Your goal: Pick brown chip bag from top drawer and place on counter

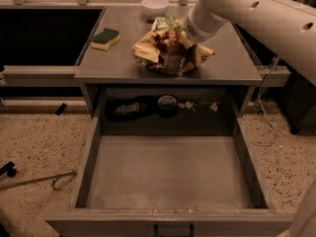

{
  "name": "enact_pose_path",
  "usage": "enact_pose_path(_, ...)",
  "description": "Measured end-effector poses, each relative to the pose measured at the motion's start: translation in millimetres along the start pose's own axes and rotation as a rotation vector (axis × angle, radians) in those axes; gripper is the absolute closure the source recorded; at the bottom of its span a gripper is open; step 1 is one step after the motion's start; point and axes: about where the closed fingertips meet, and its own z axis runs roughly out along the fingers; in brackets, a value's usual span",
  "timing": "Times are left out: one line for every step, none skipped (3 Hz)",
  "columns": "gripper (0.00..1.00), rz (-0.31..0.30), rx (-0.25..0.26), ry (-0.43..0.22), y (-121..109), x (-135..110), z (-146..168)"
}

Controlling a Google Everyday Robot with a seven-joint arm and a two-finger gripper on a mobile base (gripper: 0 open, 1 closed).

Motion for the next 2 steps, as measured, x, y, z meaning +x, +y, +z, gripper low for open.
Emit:
enact_pose_path(1.00,0.153,-0.074,0.050,11.3,38.4,23.8)
enact_pose_path(0.81,0.153,-0.074,0.050,10.9,37.6,22.8)
